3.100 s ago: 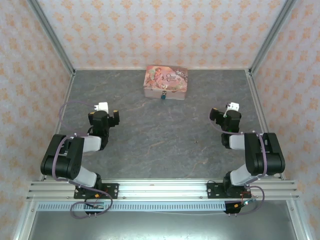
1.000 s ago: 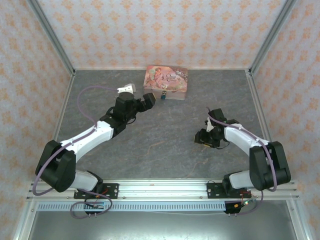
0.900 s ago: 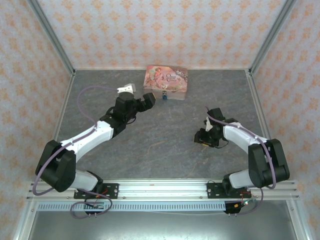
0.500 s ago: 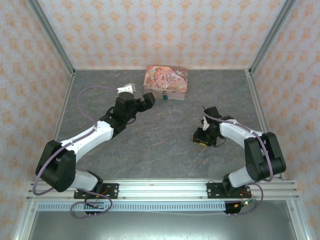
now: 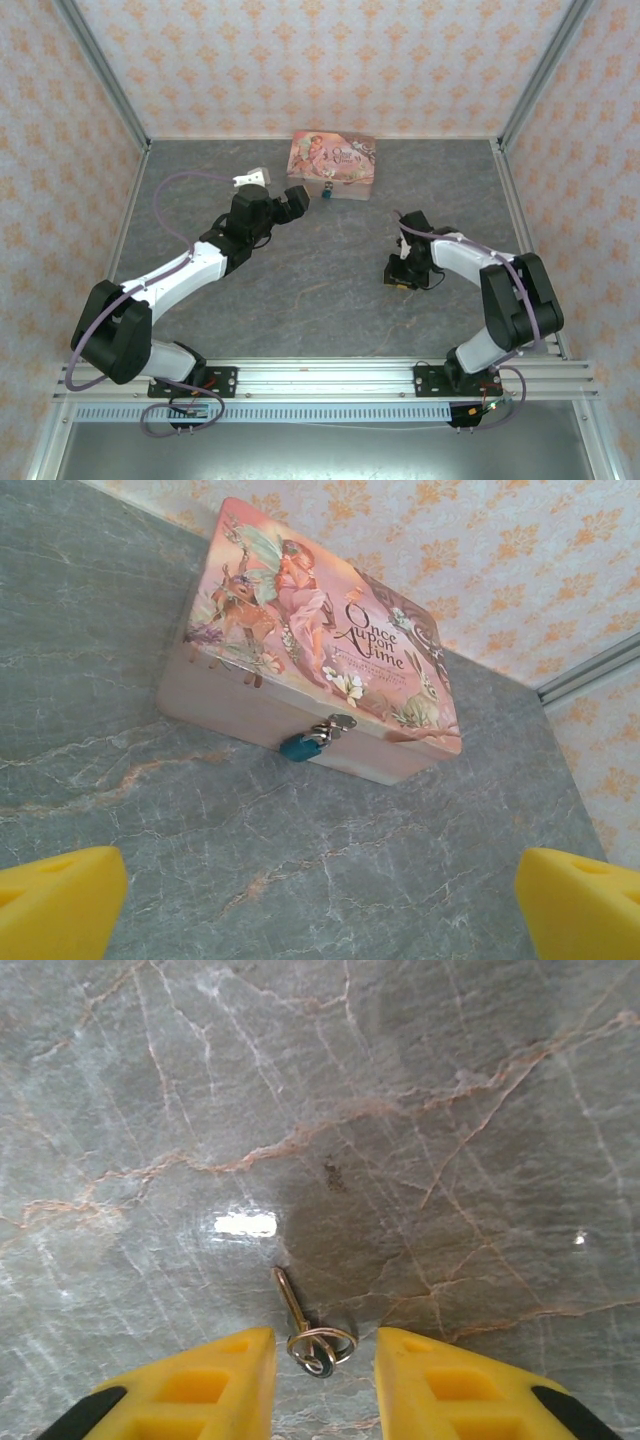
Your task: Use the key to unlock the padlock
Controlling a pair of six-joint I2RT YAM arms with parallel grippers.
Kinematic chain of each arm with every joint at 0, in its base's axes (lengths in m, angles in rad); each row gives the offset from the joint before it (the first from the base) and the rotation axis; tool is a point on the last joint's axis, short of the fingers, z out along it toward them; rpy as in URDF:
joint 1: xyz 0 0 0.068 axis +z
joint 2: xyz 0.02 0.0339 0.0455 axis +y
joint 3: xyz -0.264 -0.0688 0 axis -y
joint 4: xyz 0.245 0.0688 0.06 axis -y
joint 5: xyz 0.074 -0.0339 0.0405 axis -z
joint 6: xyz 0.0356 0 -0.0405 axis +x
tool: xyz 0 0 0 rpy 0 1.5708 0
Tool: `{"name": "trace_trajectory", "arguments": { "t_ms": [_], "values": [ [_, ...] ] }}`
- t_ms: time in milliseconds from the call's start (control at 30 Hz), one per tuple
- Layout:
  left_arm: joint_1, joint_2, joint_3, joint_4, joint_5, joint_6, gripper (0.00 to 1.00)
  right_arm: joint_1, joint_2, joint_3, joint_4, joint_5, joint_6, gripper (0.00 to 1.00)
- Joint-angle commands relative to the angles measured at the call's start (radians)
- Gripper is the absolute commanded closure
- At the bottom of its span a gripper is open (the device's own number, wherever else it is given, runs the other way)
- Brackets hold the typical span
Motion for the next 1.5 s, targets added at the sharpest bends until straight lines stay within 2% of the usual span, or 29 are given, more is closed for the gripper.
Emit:
{"name": "trace_trajectory", "arguments": {
  "t_ms": [0, 267, 367, 633, 900, 1033, 1233, 1467],
  "values": [
    [-0.008, -0.019, 0.006, -0.029, -0.036, -0.003, 0.00, 0.049, 0.054, 0.010, 0.012, 0.011, 0.002, 0.70],
    [-0.007, -0.022, 0.009, -0.050, -0.045, 0.007, 0.00, 0.068, 0.048, 0.023, -0.002, 0.048, 0.005, 0.76],
    [-0.007, -0.023, 0.007, -0.050, -0.047, 0.008, 0.00, 0.067, 0.024, 0.025, -0.007, 0.057, 0.004, 0.84],
    [-0.009, -0.027, 0.006, -0.055, -0.050, 0.012, 0.00, 0.068, -0.034, 0.024, -0.001, 0.061, 0.010, 0.93],
    [-0.009, -0.028, 0.008, -0.058, -0.045, 0.004, 0.00, 0.069, -0.069, 0.026, 0.005, 0.068, 0.016, 0.93],
    [-0.008, -0.022, 0.010, -0.047, -0.028, -0.029, 0.00, 0.069, -0.092, 0.023, 0.024, 0.059, 0.013, 0.98],
    [-0.008, -0.016, 0.018, -0.038, -0.003, -0.101, 0.00, 0.068, -0.124, 0.039, 0.032, 0.067, 0.008, 0.98],
    [-0.008, -0.001, 0.045, -0.017, 0.084, -0.270, 0.01, 0.069, -0.168, 0.092, 0.034, 0.070, 0.002, 0.98]
  ]
}}
